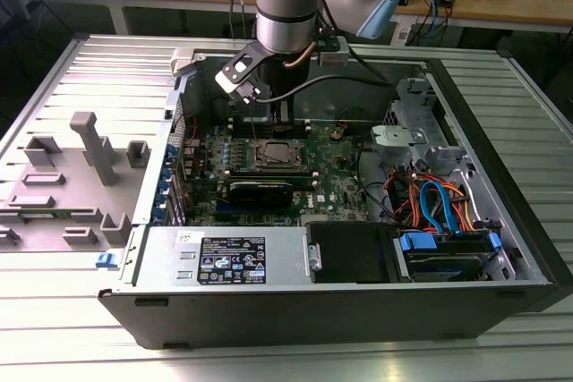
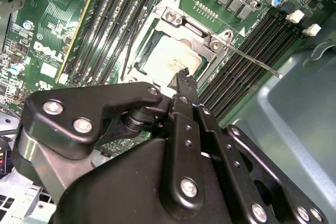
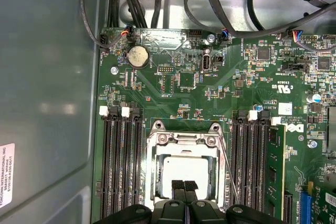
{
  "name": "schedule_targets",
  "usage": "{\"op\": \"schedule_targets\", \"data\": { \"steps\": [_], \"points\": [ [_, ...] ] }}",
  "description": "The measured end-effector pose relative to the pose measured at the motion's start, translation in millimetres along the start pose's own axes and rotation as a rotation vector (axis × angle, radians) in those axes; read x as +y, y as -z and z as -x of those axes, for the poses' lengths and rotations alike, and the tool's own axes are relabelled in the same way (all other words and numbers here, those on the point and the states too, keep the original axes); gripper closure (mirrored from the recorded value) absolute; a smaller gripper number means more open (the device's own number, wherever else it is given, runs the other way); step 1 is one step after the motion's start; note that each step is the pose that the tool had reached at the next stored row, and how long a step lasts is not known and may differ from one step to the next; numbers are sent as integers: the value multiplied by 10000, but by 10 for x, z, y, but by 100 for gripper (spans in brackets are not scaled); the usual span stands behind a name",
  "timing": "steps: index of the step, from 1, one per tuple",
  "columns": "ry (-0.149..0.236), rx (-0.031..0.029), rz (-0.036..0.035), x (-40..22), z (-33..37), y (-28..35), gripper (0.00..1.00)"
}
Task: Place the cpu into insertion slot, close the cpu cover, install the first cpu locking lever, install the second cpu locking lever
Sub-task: 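Install the first cpu locking lever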
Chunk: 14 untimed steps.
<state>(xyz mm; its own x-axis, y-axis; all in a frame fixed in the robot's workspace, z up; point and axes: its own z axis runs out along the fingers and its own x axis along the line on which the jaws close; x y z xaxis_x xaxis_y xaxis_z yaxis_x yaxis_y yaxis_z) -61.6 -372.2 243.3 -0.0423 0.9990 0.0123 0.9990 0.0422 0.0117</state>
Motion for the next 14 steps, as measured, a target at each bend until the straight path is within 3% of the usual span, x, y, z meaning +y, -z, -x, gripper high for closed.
{"op": "schedule_targets", "data": {
  "steps": [6, 14],
  "points": [
    [0, -2, -1, -1, 0, 3, 89],
    [0, 0, 0, 1, -2, 172, 89]
  ]
}}
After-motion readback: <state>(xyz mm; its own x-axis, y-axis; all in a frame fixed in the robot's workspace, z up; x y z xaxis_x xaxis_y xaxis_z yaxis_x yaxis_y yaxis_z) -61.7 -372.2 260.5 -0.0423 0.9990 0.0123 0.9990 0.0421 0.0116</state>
